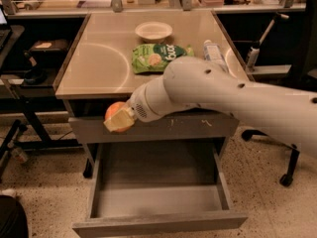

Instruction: Place orange into middle drawer

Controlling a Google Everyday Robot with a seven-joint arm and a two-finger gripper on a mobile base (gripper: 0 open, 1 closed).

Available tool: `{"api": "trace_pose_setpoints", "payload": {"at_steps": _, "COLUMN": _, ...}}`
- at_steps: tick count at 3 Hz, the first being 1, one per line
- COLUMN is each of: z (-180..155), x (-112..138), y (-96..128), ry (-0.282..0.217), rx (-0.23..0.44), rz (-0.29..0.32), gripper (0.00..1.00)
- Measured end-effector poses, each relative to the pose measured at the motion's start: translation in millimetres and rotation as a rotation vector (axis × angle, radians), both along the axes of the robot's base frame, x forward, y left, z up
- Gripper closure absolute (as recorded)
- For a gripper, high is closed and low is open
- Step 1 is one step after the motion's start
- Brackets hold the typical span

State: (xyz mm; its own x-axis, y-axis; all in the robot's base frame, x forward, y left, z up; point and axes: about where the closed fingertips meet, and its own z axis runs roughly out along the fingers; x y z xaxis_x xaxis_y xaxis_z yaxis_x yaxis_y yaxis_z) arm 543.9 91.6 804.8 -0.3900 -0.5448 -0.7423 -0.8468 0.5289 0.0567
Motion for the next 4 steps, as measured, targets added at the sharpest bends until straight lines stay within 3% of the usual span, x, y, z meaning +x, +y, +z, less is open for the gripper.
{"api": "trace_pose_setpoints", "payload": {"at_steps": 1, "z": -66.7, "x": -38.6, "y": -9.2, "ry": 0.105, "rx": 0.019, "rz": -0.083, "gripper": 1.0}}
{"api": "trace_pose_setpoints", "payload": {"at_steps": 2, "z": -66.2, "x": -38.4, "y": -9.1, "ry": 0.104, "rx": 0.02, "rz": -0.083, "gripper": 1.0}}
{"api": "trace_pose_setpoints", "payload": {"at_steps": 3, "z": -100.3, "x": -36.4, "y": -6.6, "ry": 0.144, "rx": 0.038, "rz": -0.105, "gripper": 1.0}}
{"api": "trace_pose_setpoints", "payload": {"at_steps": 4, "z": -154.8, "x": -30.6, "y": -11.1, "ry": 0.167, "rx": 0.029, "rz": -0.166, "gripper": 1.0}}
